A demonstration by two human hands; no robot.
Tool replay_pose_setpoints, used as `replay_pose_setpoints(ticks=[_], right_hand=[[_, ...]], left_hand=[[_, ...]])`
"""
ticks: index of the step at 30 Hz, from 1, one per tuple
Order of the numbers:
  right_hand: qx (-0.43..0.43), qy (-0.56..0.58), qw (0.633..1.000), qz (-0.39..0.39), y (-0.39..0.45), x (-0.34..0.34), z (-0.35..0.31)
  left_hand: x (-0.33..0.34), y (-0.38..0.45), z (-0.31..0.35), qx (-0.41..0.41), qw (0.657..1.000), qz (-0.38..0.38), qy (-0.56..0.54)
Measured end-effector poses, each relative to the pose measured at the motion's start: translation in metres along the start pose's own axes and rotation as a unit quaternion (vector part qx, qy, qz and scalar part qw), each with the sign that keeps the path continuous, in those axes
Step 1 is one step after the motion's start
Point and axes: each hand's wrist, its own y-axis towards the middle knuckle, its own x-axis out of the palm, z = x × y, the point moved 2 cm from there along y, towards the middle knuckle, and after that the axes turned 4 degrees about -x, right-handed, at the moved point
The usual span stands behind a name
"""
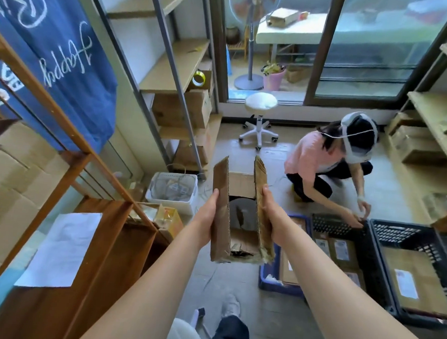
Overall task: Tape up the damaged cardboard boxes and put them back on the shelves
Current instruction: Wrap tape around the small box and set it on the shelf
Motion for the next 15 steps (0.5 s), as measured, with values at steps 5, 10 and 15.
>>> replay_pose_setpoints(ticks=[5, 10, 15], right_hand=[[-0.016, 0.003, 1.000, 0.011, 0.056, 0.010, -0.052], [-0.007, -0.006, 0.999, 0.040, 0.108, 0.023, -0.105], [-0.019, 0.002, 0.999, 0.048, 0.147, 0.030, -0.152]], left_hand=[[-0.005, 0.056, 0.058, -0.006, 1.000, -0.016, 0.001], [-0.013, 0.104, 0.126, -0.007, 0.999, -0.034, 0.018], [-0.013, 0.140, 0.185, -0.007, 0.998, -0.031, 0.055]])
